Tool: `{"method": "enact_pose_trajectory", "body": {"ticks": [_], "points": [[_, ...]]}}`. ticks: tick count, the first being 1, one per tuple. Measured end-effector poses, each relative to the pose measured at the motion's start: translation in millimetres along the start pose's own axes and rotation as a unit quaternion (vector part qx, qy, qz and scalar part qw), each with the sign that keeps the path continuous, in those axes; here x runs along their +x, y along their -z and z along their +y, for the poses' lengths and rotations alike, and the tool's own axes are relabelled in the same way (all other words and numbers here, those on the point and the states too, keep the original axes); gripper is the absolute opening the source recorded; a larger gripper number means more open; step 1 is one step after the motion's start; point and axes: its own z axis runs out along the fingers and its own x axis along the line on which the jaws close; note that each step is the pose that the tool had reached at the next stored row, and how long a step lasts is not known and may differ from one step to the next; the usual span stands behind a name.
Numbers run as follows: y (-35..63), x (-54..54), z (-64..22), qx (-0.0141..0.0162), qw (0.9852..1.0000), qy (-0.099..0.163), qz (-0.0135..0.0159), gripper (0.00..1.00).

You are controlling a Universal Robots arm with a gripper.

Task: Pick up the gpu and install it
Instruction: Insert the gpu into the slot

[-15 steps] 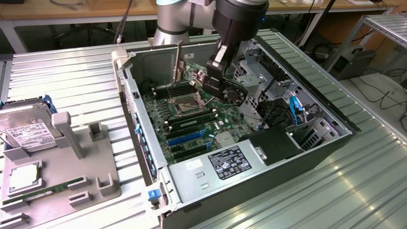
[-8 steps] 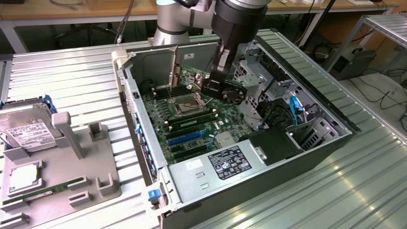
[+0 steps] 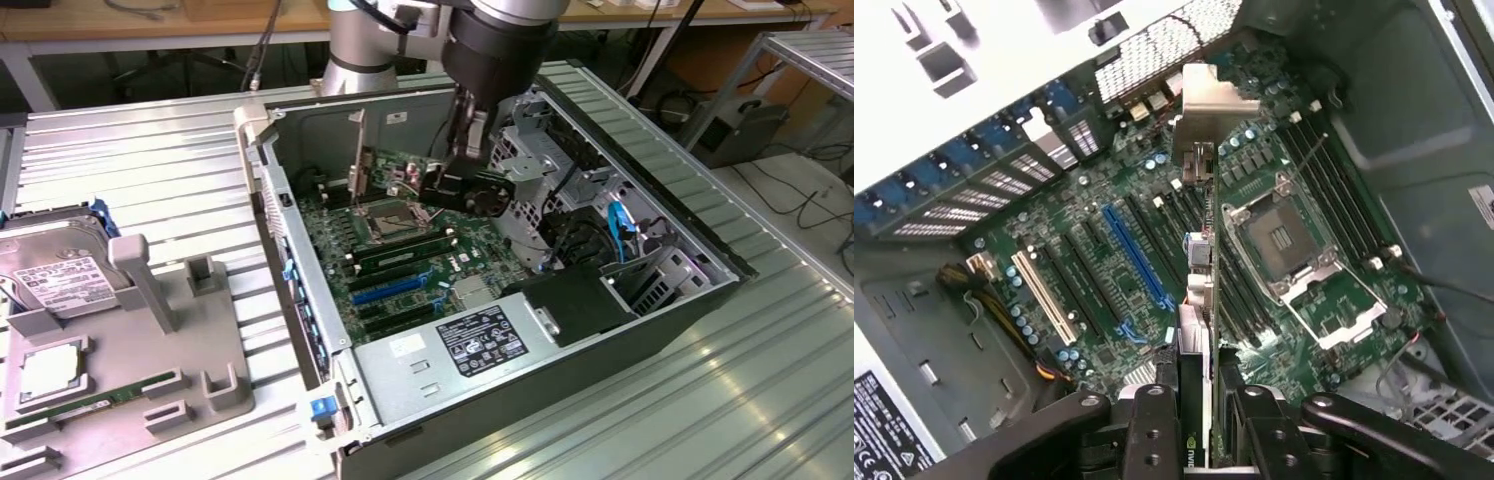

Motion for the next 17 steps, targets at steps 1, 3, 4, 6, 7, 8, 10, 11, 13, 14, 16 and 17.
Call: {"method": "enact_pose_trajectory", "body": {"ticks": [1,3,4,6,7,8,10,11,13,14,16,17], "points": [[-1.0,0.1,0.0,-0.0009,0.9999,0.012,0.0007,0.26],[-3.3,0.2,-0.2,-0.0027,0.9993,0.038,0.0020,0.26],[-4.3,0.3,-0.2,-0.0035,0.9988,0.049,0.0026,0.26],[-6.1,0.4,-0.3,-0.0049,0.9976,0.069,0.0037,0.26],[-7.0,0.5,-0.4,-0.0056,0.9969,0.078,0.0041,0.26],[-8.1,0.6,-0.4,-0.0063,0.9961,0.088,0.0046,0.26],[-10.7,0.8,-0.5,-0.0076,0.9942,0.107,0.0055,0.26],[-11.9,0.9,-0.6,-0.0082,0.9933,0.115,0.0060,0.26],[-14.9,1.1,-0.7,-0.0094,0.9912,0.132,0.0069,0.26],[-17.3,1.3,-0.8,-0.0102,0.9897,0.142,0.0075,0.26],[-21.4,1.6,-0.9,-0.0114,0.9869,0.161,0.0084,0.26],[-22.6,1.8,-0.9,-0.0119,0.9859,0.167,0.0087,0.26]]}}
